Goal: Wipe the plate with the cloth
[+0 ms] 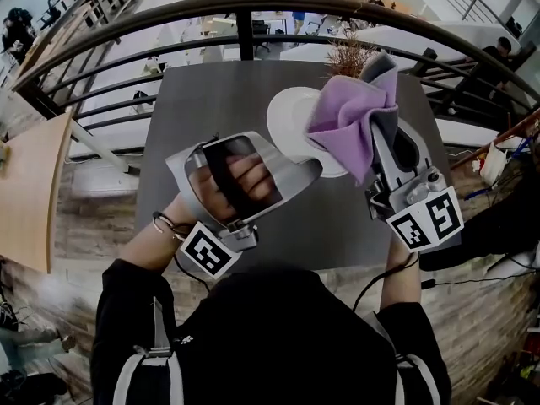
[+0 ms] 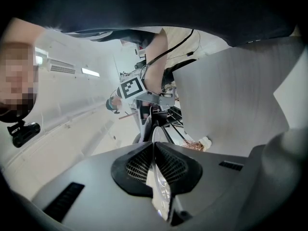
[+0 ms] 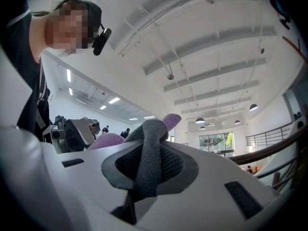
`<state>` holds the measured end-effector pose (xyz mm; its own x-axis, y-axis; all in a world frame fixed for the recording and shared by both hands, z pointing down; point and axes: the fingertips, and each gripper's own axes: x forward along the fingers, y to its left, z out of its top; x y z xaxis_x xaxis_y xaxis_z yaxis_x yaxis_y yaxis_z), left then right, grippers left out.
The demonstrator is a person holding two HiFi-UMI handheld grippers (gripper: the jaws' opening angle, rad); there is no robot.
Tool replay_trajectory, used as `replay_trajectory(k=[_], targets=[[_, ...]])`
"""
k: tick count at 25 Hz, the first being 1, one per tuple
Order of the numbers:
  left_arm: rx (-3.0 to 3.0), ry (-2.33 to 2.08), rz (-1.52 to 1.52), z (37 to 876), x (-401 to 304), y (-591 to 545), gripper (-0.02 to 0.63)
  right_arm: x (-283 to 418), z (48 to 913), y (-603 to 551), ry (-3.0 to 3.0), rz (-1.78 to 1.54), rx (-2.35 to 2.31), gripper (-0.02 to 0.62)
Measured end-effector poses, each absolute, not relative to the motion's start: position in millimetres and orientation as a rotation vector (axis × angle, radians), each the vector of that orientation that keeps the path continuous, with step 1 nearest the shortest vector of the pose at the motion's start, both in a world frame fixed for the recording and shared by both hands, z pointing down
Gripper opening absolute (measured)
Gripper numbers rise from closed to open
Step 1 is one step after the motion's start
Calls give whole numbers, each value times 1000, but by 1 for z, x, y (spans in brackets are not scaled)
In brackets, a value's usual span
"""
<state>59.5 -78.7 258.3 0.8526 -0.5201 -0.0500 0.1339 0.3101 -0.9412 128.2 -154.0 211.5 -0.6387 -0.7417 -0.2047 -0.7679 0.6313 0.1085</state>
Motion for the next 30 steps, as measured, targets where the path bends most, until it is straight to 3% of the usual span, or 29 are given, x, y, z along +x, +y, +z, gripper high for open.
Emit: replay_trajectory(k=[18,30], targets=[[-1177,344,-442,266,66,-67,15,164,195,-152,2591,271,-1322,61],[-1191,282,-440,284,75,-61,17,101,150,-141,2662,361,-981,63]])
